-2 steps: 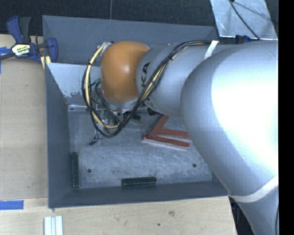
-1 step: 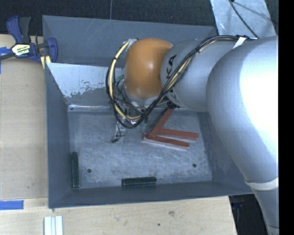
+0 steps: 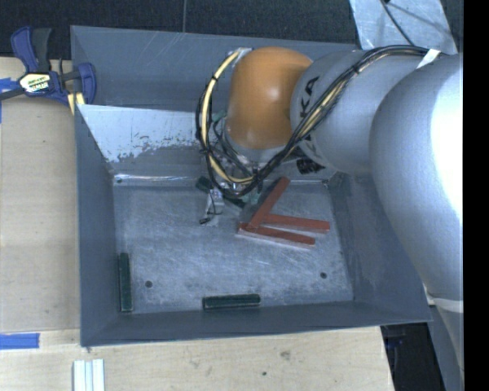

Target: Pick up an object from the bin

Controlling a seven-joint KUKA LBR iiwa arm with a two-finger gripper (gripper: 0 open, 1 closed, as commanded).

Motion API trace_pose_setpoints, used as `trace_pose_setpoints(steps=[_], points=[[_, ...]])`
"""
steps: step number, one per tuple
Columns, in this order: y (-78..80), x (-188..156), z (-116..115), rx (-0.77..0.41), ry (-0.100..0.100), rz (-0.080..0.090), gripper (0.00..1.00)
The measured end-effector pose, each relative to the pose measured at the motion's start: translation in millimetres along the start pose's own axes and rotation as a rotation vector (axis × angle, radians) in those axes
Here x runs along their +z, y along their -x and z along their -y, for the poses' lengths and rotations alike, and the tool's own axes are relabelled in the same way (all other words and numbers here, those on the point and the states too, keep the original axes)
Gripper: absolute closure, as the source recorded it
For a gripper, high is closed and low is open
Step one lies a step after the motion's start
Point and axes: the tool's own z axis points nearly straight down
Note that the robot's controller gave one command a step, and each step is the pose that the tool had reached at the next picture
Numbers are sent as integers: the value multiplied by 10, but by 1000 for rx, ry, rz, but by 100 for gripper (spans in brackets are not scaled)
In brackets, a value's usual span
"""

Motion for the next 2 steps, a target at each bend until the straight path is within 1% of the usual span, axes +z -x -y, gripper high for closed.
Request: trace_pose_setpoints(steps=[1,2], points=[[-16,320,140,102,-1,-13,0],[-20,318,134,100,-1,-13,0]])
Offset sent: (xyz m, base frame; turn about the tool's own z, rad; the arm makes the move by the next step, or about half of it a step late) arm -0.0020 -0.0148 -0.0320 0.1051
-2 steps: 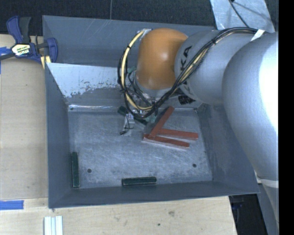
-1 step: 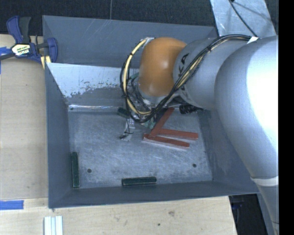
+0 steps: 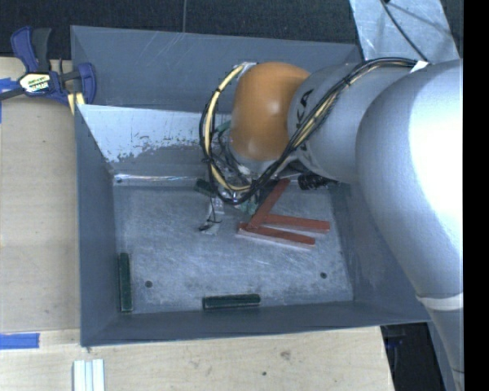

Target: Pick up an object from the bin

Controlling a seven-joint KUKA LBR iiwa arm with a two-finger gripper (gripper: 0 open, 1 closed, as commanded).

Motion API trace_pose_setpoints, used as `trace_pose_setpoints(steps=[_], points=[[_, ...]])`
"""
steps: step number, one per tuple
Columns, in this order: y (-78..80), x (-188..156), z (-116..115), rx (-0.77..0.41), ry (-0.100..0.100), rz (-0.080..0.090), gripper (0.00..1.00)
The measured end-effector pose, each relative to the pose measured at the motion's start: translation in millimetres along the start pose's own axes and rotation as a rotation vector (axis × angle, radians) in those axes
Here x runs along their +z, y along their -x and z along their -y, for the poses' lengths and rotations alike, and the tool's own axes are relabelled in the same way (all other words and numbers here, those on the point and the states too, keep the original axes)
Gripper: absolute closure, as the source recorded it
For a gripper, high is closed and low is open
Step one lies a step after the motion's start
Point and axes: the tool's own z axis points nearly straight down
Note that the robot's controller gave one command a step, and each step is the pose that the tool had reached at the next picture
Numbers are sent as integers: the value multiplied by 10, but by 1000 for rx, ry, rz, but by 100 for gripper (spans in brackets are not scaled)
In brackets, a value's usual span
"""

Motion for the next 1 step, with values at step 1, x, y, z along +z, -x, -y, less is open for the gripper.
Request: trace_pose_setpoints(steps=[1], points=[[20,-18,3,3,1,7,100]])
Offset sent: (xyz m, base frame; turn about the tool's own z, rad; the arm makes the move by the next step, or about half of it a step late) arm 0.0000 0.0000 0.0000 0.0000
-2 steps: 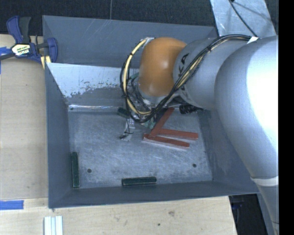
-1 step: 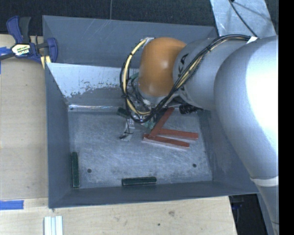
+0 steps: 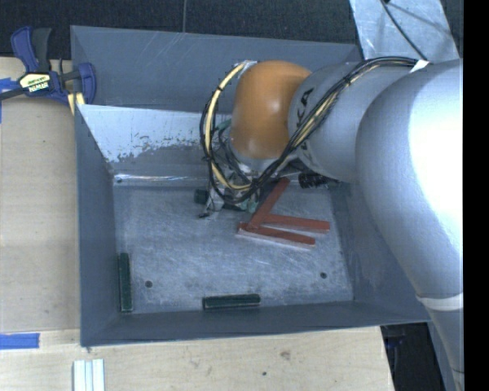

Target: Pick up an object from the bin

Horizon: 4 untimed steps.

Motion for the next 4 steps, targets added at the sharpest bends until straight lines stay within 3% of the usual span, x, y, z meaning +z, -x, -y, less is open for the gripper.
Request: trace_pose_setpoints(steps=[2,3,4], points=[[36,-579,3,3,1,6,100],[61,-1120,5,4,2,9,100],[73,-1187,4,5,1,5,100]])
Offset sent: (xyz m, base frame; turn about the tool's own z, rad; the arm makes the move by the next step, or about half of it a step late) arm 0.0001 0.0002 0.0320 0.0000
